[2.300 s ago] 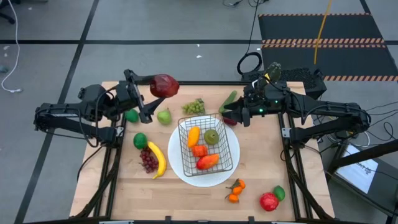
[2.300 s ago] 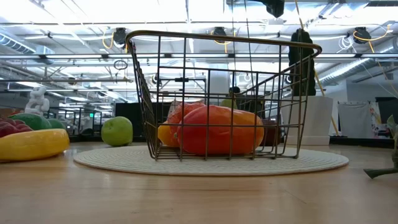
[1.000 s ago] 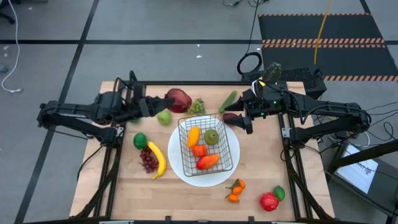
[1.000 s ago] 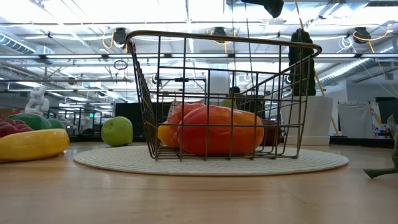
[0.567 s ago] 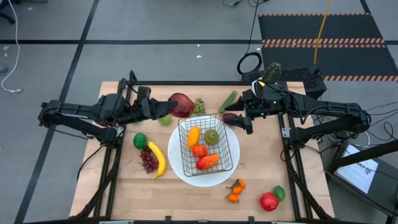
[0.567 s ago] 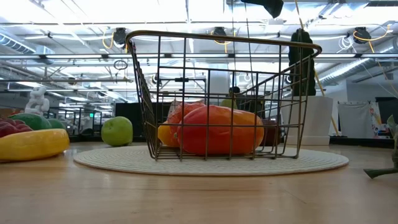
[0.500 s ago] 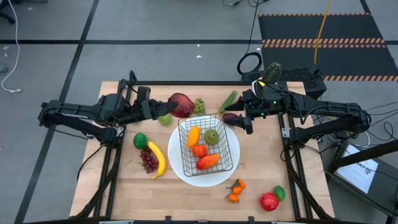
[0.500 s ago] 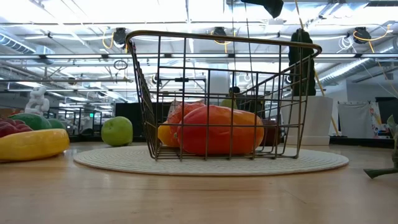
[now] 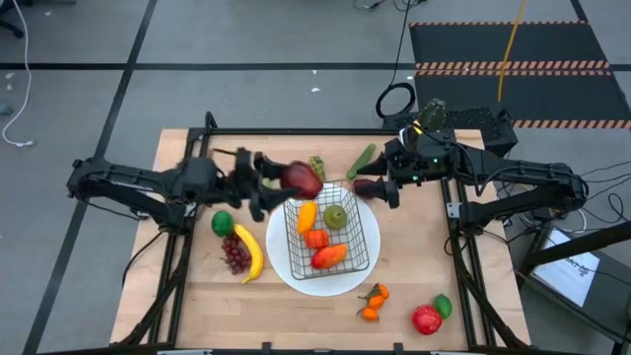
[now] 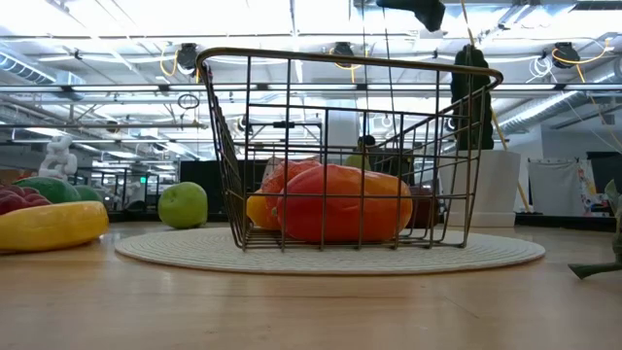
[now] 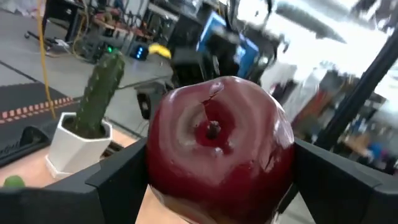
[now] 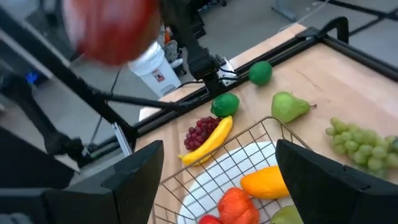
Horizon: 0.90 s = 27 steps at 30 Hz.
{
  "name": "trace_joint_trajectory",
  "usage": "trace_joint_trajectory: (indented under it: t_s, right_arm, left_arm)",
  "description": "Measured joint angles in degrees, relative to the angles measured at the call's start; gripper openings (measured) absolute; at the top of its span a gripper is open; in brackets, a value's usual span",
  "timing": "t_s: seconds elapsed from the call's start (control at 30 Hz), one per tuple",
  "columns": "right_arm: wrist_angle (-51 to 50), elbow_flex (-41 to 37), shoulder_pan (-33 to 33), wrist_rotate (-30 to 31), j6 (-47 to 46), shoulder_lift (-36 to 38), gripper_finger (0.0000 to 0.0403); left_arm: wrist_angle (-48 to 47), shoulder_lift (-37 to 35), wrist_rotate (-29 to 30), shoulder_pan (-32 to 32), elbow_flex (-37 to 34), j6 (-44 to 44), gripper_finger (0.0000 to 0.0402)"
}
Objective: Build produce basket
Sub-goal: Put the bottom dark red apple into the black wire basket
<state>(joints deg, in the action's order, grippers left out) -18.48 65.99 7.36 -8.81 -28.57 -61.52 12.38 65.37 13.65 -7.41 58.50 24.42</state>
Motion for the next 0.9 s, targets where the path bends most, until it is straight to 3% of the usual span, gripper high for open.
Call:
trace_joint_trajectory:
  t_s: [0.3,0.5,0.73,0.9]
  right_arm:
    - [0.19,-0.02,0.95,-0.42,-14.16,1.21,0.0302]
    - [0.21,-0.02,1.28,0.38,-15.9,4.9,0.0302]
    - [0.29,-0.01,1.35,11.1,-17.51,9.62,0.0302]
    - [0.56,0.0,1.28,13.73,-17.49,11.25,0.0302]
  left_arm:
    - [-0.15,8.99,-0.79,-2.19,0.0,-9.96,0.0351]
    - [-1.18,13.39,-0.76,-3.53,-0.01,-13.65,0.0351]
    - [-5.24,18.93,-0.67,-2.67,0.0,-18.01,0.0351]
    - [-6.23,22.8,-0.57,-1.01,-0.02,-17.89,0.0351]
